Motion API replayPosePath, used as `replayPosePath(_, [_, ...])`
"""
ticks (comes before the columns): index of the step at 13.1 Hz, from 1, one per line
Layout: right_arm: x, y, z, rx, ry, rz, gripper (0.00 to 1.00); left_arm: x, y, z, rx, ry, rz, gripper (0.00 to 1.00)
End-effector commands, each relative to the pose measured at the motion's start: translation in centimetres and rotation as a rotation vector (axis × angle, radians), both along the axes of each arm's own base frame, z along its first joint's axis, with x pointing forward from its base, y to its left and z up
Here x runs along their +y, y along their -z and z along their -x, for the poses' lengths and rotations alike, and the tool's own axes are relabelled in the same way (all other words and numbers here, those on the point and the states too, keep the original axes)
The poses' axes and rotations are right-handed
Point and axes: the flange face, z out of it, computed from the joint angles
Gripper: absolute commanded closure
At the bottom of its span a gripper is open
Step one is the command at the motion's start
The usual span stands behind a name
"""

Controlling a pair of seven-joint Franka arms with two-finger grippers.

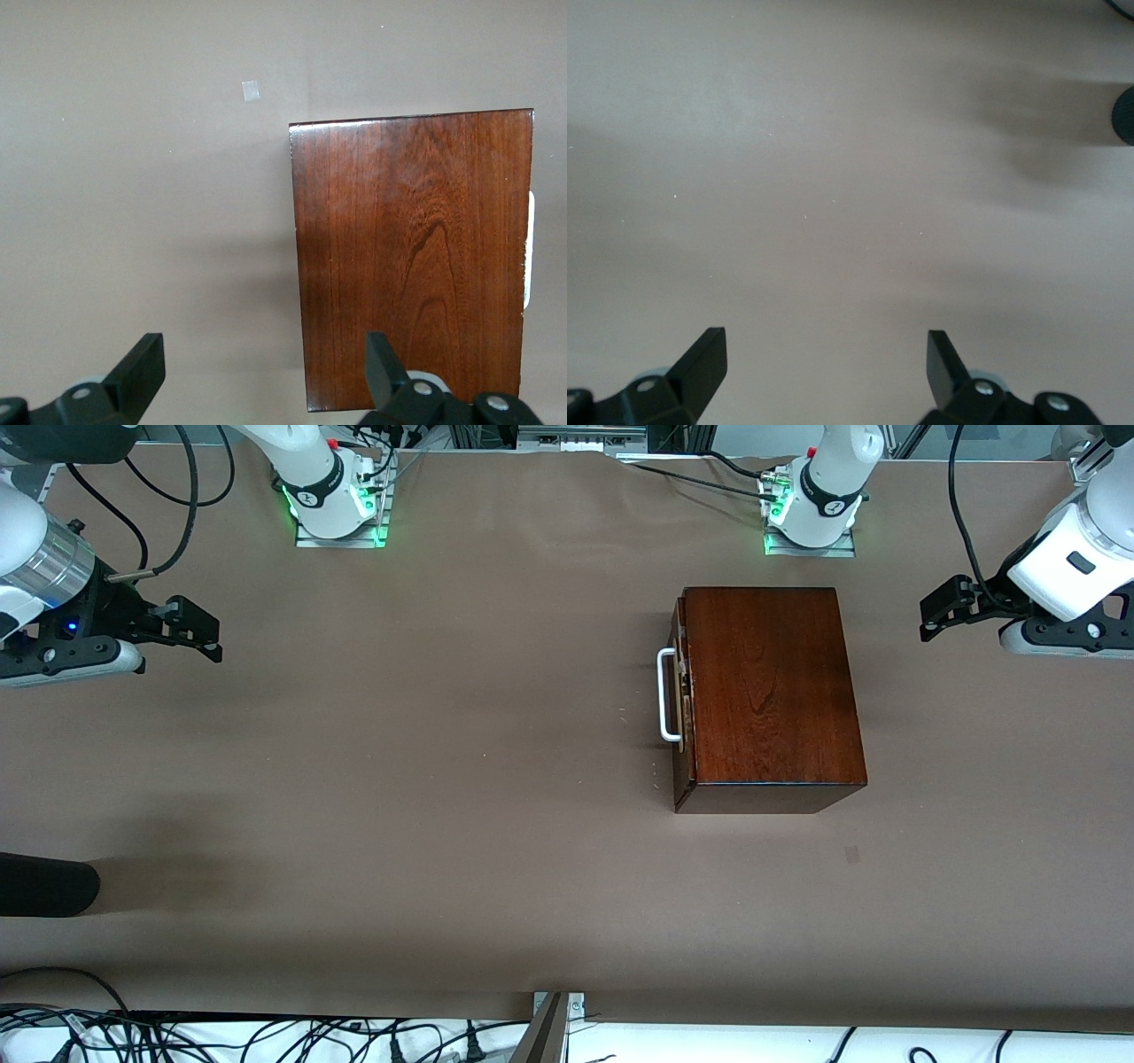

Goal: Open drawer, take yellow block, close drawer
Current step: 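Reach the left gripper to the white drawer handle of the box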

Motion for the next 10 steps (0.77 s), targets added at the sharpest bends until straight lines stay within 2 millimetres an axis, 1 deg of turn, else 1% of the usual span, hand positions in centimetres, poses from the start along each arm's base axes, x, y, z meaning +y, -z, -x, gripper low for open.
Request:
replayPosePath(1, [0.0,-0.4,0.0,0.002,0.009,0.001,0.00,-0.1,-0.6,-0.3,0.003,0.023,-0.020,0.00])
replayPosePath(5, [0.0,-0.4,0.0,0.002,0.009,0.002,0.00,-0.1,-0.5,-0.2,0.006,0.023,-0.021,0.00])
replayPosePath(6, [0.0,-0.4,0.0,0.002,0.009,0.001,0.00,-0.4,0.2,-0.2,0.036,0.027,-0.023,0.00])
replayPosePath(7, [0.0,-0.4,0.0,0.002,0.009,0.002,0.00,-1.4,1.4,0.1,0.105,0.051,-0.035,0.00])
replayPosePath(8, [0.0,-0.4,0.0,0.002,0.009,0.001,0.00,-2.5,1.7,0.6,0.140,0.070,-0.038,0.00])
replayPosePath(10, [0.0,-0.4,0.0,0.002,0.009,0.001,0.00,-3.2,1.8,1.1,0.169,0.075,-0.031,0.00])
